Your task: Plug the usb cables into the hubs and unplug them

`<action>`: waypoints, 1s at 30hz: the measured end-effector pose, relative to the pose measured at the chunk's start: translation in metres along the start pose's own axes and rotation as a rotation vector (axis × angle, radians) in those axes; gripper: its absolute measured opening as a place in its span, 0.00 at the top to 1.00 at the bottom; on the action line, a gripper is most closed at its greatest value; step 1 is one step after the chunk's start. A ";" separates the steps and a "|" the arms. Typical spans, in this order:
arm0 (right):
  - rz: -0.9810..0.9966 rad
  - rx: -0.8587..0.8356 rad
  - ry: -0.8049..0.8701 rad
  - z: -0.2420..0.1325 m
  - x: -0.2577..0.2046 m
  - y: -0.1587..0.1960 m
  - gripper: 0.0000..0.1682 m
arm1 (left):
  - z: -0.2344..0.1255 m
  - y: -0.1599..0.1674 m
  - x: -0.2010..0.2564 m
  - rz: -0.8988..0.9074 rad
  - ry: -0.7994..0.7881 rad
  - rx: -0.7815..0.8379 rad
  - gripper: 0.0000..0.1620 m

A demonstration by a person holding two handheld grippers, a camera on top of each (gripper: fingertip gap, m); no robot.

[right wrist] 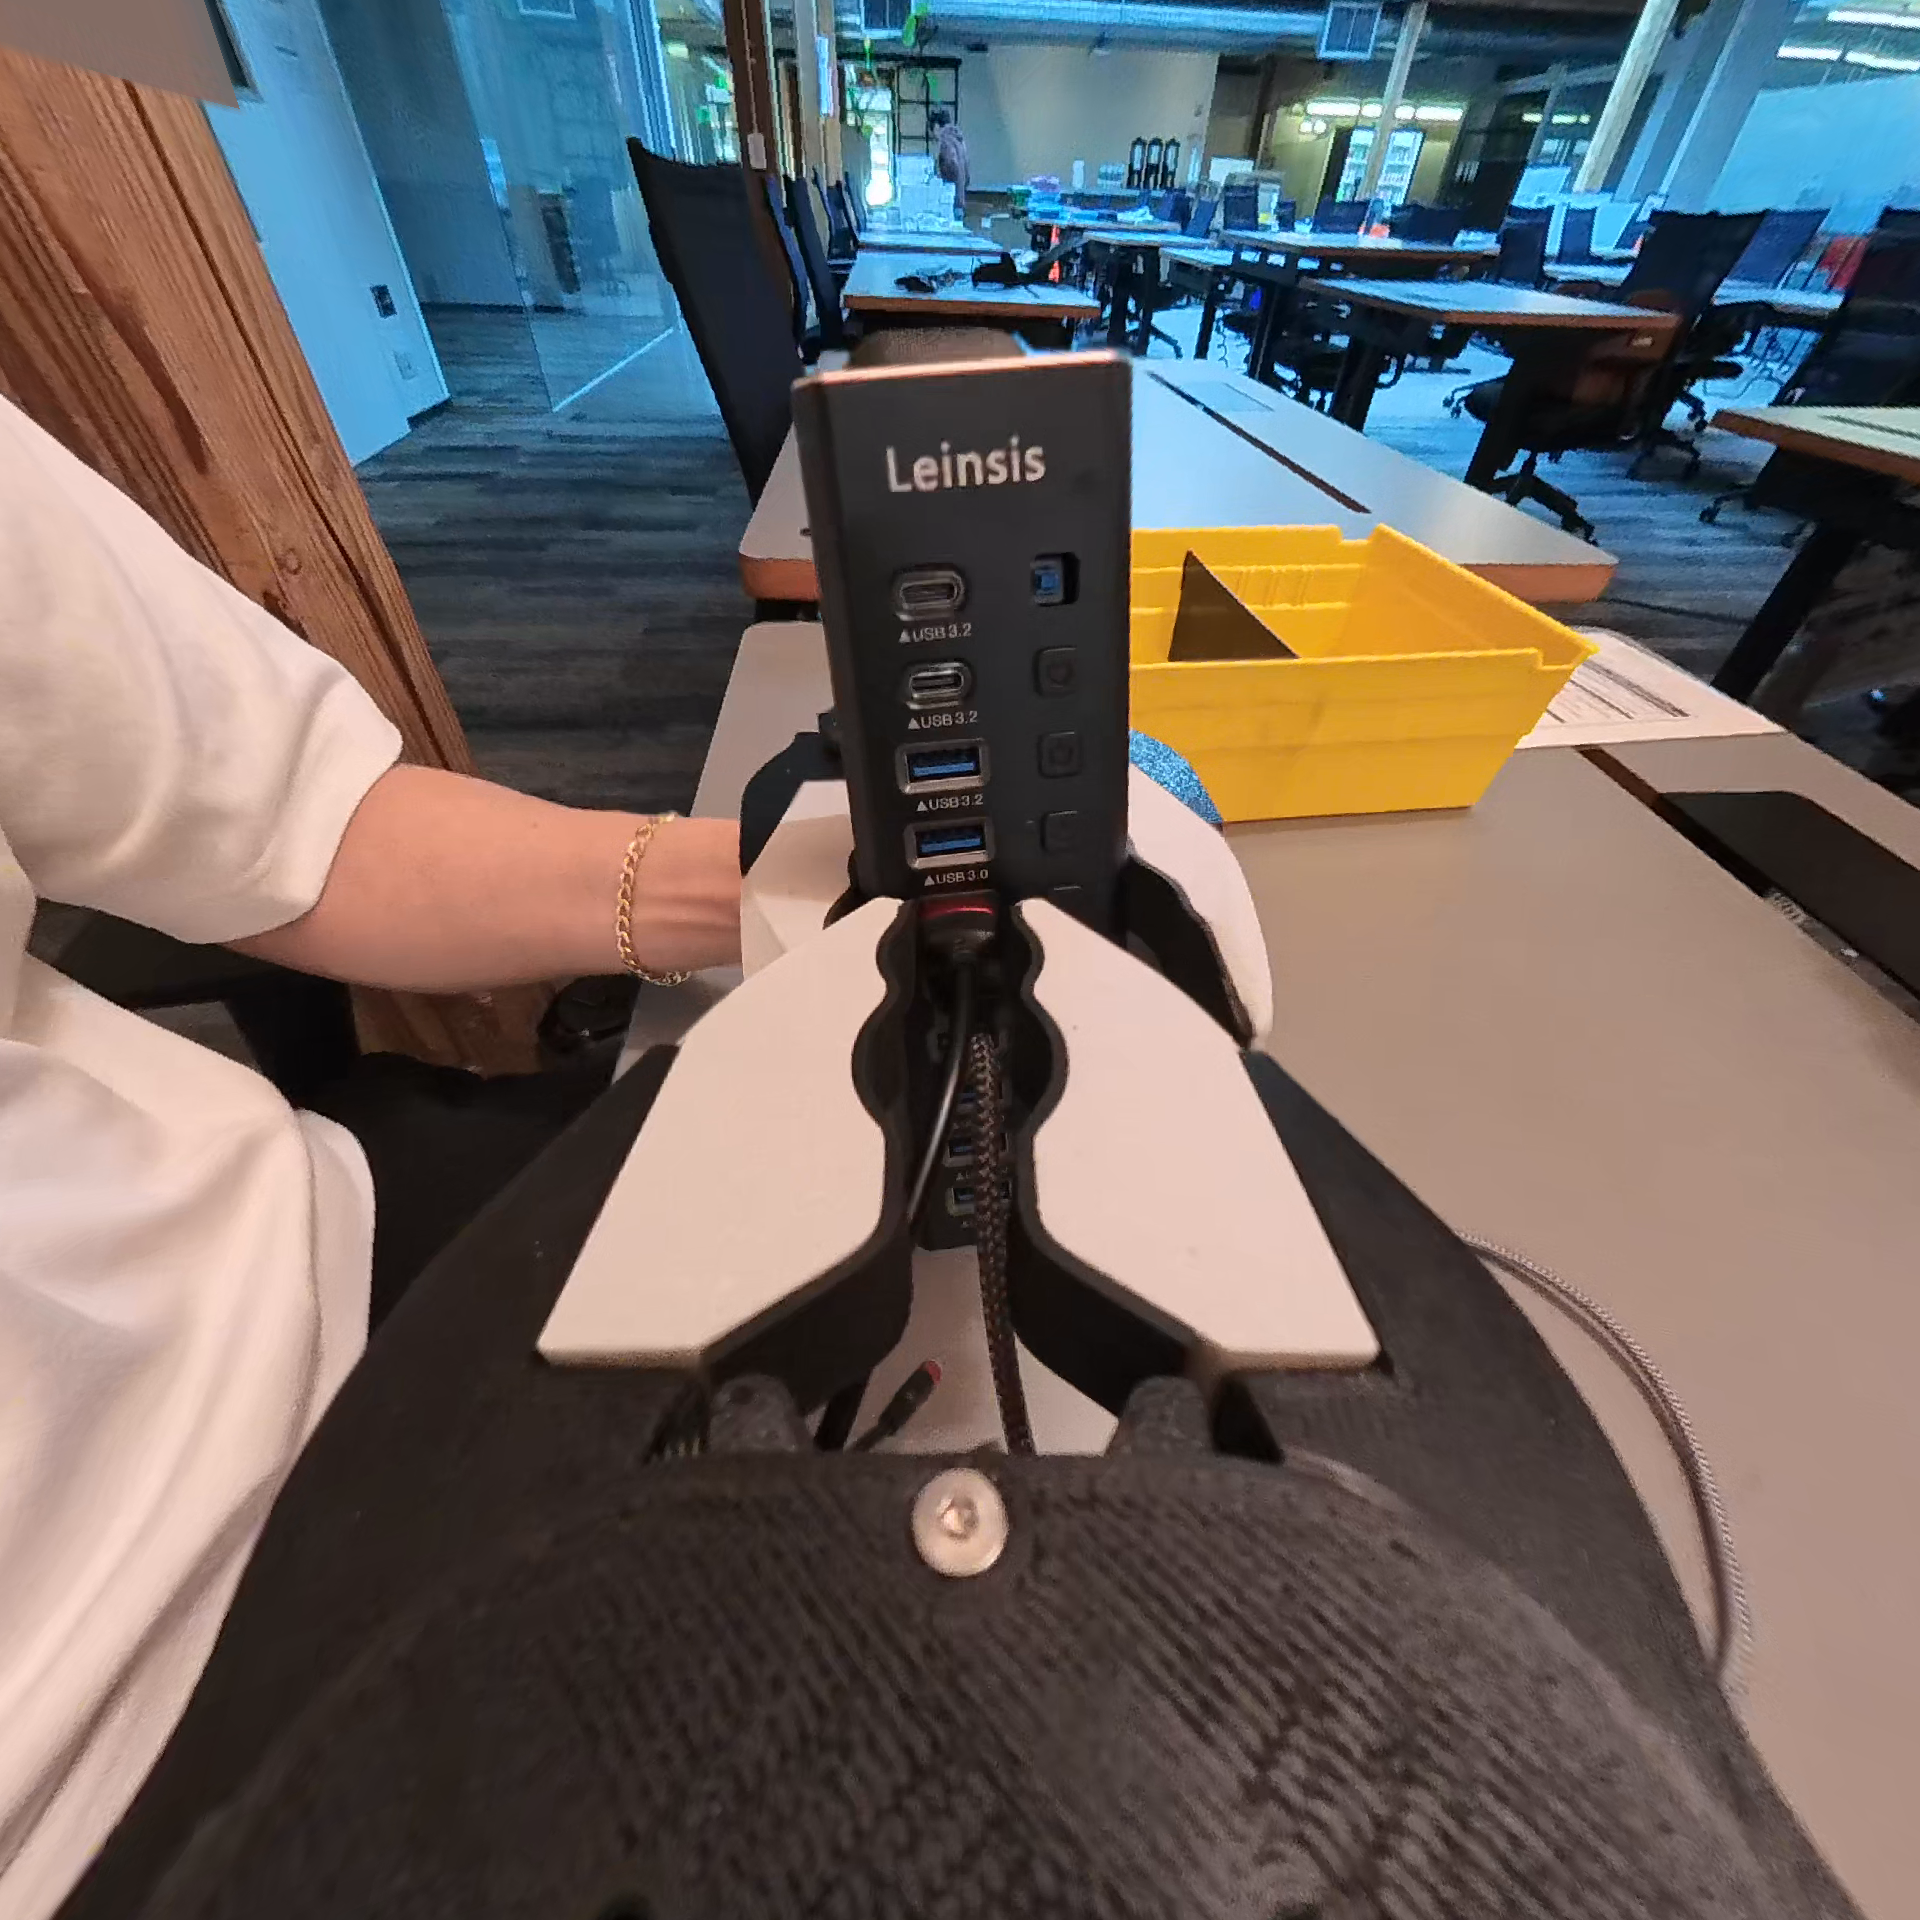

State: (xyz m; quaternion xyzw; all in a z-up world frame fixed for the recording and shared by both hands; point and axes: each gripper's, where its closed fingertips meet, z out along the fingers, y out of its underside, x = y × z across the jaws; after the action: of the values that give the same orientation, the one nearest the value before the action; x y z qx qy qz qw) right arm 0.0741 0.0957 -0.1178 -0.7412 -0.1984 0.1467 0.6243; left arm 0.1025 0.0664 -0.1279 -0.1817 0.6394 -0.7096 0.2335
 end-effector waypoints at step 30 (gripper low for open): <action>-0.131 -0.221 -0.030 -0.014 -0.003 0.016 0.90 | 0.010 0.010 0.005 -0.024 0.017 -0.036 0.56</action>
State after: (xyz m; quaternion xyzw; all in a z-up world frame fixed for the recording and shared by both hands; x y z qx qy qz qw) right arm 0.0800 0.0795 -0.1313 -0.7887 -0.2707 0.0936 0.5440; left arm 0.1050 0.0547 -0.1364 -0.1874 0.6518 -0.7023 0.2163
